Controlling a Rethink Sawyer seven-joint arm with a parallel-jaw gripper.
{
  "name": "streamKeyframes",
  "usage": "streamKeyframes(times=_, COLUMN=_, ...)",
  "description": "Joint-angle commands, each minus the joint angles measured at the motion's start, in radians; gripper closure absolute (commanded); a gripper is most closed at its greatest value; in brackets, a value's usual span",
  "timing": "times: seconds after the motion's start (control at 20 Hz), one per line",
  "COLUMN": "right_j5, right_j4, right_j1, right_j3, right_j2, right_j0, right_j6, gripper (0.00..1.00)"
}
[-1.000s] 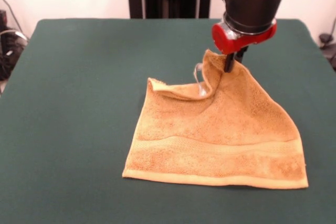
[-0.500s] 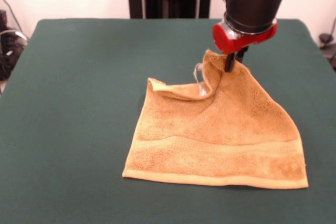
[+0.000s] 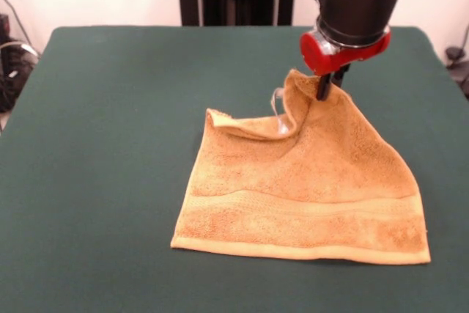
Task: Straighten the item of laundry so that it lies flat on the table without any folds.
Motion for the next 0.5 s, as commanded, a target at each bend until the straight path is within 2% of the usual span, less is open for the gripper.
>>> streamKeyframes(times=0.05, right_j5=-0.021, right_j4=0.046, right_j1=0.058, right_j3=0.015, right_j2=0.011, right_j0=0.059, right_j6=0.191, gripper=1.0)
streamKeyframes(times=0.5, right_j5=-0.024, right_j4=0.059, right_j1=0.061, right_j3=0.007, right_j2=-0.01, right_j0=0.08, right_j6=0.197, gripper=1.0)
